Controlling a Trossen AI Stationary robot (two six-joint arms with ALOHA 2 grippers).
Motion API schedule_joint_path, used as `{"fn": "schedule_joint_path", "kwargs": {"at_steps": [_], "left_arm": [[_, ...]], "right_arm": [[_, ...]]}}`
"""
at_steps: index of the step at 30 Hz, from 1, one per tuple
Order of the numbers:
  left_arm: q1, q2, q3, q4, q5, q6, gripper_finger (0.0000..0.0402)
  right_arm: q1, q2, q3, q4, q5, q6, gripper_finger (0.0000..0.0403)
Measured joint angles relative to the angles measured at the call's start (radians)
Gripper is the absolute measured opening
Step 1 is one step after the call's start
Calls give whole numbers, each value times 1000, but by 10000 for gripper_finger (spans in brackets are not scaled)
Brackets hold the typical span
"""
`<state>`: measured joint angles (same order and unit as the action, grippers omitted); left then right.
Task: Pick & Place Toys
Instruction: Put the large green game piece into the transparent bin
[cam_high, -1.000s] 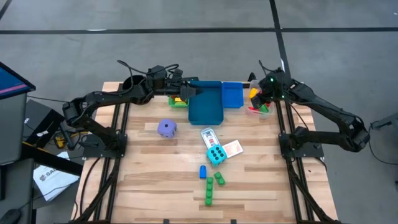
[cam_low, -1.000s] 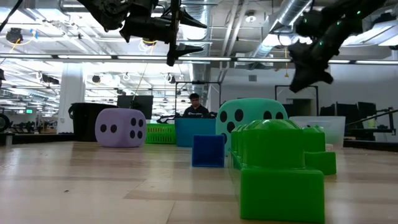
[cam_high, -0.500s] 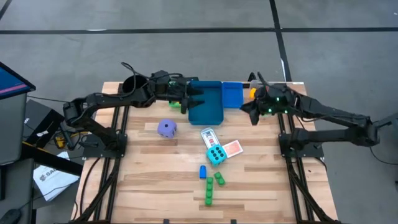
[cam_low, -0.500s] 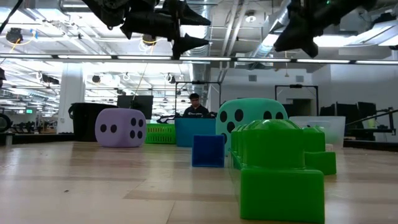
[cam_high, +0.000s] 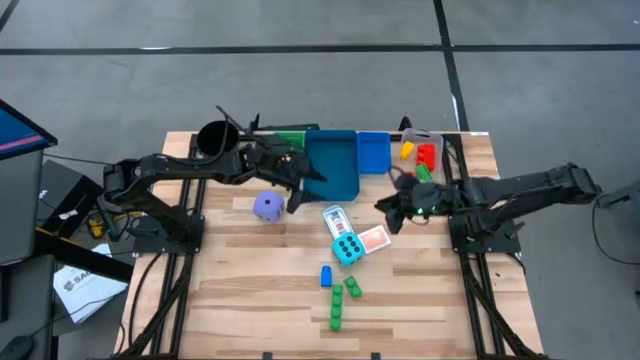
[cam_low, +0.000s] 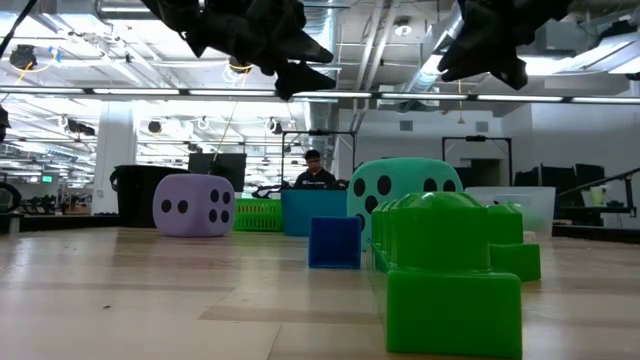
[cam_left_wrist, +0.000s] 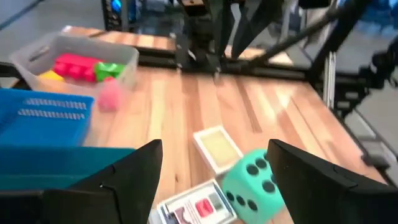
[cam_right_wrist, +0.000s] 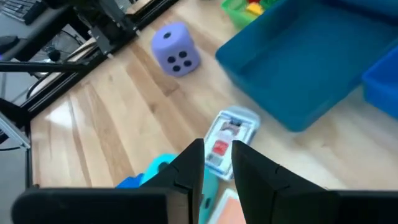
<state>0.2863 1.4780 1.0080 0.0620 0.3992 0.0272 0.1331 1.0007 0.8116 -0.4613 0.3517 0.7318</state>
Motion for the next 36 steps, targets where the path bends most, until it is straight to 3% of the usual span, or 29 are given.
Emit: {"fn": "schedule_joint_path", "kwargs": {"at_steps": [7, 19, 25, 29, 36], "left_arm": [[-117, 0, -8, -39, -2, 102, 285], [-356, 0, -92, -42, -78, 134, 285], [-415, 4, -158, -47, -78, 134, 285], [-425, 4, -208, -37, -79, 172, 285], [-425, 24, -268, 69, -52, 232, 285]], "right_arm": [[111, 112, 0, 80, 39, 35, 79], [212, 183, 0, 223, 15, -119, 79], [245, 183, 0, 330, 20, -22, 79], [272, 183, 0, 439, 102, 32, 79], [309, 183, 0, 654, 277, -14, 79]]}}
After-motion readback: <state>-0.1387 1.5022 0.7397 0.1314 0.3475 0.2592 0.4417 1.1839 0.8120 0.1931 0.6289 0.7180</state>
